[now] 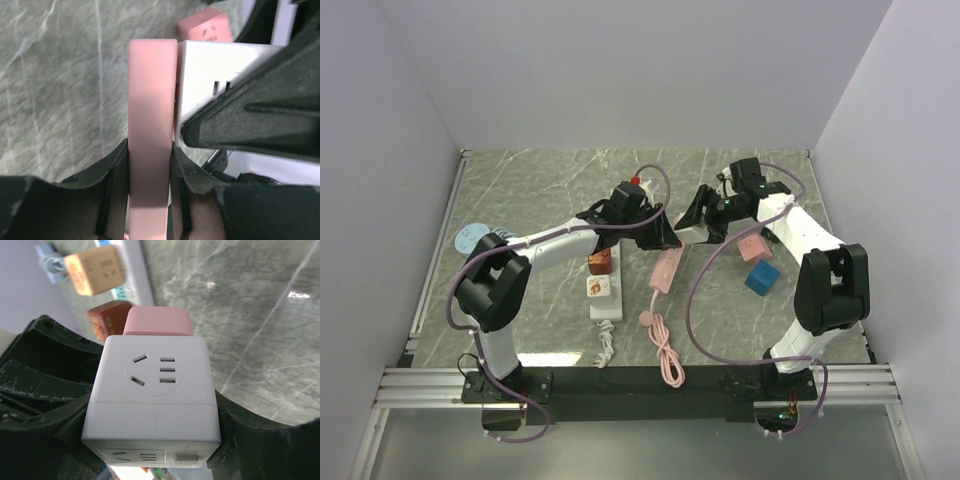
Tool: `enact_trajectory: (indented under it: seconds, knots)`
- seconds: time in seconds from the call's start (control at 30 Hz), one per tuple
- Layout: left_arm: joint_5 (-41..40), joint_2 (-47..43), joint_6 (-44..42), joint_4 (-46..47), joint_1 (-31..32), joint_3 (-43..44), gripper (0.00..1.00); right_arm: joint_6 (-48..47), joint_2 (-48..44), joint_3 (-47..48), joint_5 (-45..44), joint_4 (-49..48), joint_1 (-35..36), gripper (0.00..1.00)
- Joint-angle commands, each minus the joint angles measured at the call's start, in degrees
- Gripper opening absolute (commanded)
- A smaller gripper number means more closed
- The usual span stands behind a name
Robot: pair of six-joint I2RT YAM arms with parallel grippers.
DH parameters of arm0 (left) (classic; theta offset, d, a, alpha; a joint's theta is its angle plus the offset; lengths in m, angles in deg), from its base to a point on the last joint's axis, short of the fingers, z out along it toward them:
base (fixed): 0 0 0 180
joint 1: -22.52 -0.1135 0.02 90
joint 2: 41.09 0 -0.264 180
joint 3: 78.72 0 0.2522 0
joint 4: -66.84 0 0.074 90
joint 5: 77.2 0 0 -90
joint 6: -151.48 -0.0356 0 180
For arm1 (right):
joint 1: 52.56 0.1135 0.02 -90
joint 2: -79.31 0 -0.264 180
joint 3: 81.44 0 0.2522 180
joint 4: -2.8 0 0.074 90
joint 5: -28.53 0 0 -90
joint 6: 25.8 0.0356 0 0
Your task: Pull the plug off the socket
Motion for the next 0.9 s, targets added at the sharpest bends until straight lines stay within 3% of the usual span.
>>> enact_trajectory:
  seconds: [0.0, 0.13, 0.27, 0.33, 0.47, 0.57, 0.6, 0.73, 0.87]
  knots:
    - [-2.3, 2.2, -1.5, -10.3, -2.1, 2.2, 0.01, -2.9, -2.1, 3.0, -5.8, 3.5, 1.5, 0.00]
    - [-3.7, 2.8, -2.8, -11.2, -2.2, 1.7, 0.01, -5.3, -2.1, 5.0, -4.2, 8.6, -4.0, 0.00]
    - [-4.0, 2.2, -2.8, -10.3, -2.6, -1.0, 0.01, -6.2, -2.1, 9.4, -0.6, 11.1, -14.4, 0.00]
    - [-3.7, 2.4, -2.5, -9.7, -2.7, -2.2, 0.01, -5.7, -1.3, 10.6, 1.5, 11.0, -15.3, 0.00]
    - [-2.9, 3.0, -2.3, -9.8, -2.7, -0.7, 0.01, -1.3, -2.4, 5.2, 8.2, 2.7, -12.5, 0.00]
    - [-2.8, 3.3, -2.5, -10.6, -2.7, 1.4, 0.00, 3.7, -7.1, -0.2, 0.9, -2.1, -6.1, 0.00]
    - [-2.8, 3.5, -2.6, -11.1, -2.7, 2.1, 0.01, 7.0, -8.5, -1.3, -5.7, -3.3, -2.5, 0.00]
    - [-2.3, 4.3, -2.4, -11.4, -2.7, 4.5, 0.01, 14.0, -14.4, -8.9, -12.0, -8.0, 3.1, 0.00]
    - [-2.7, 4.5, -2.5, -12.1, -2.7, 5.6, 0.01, 7.8, -12.7, -2.3, -13.9, 1.1, -1.8, 0.00]
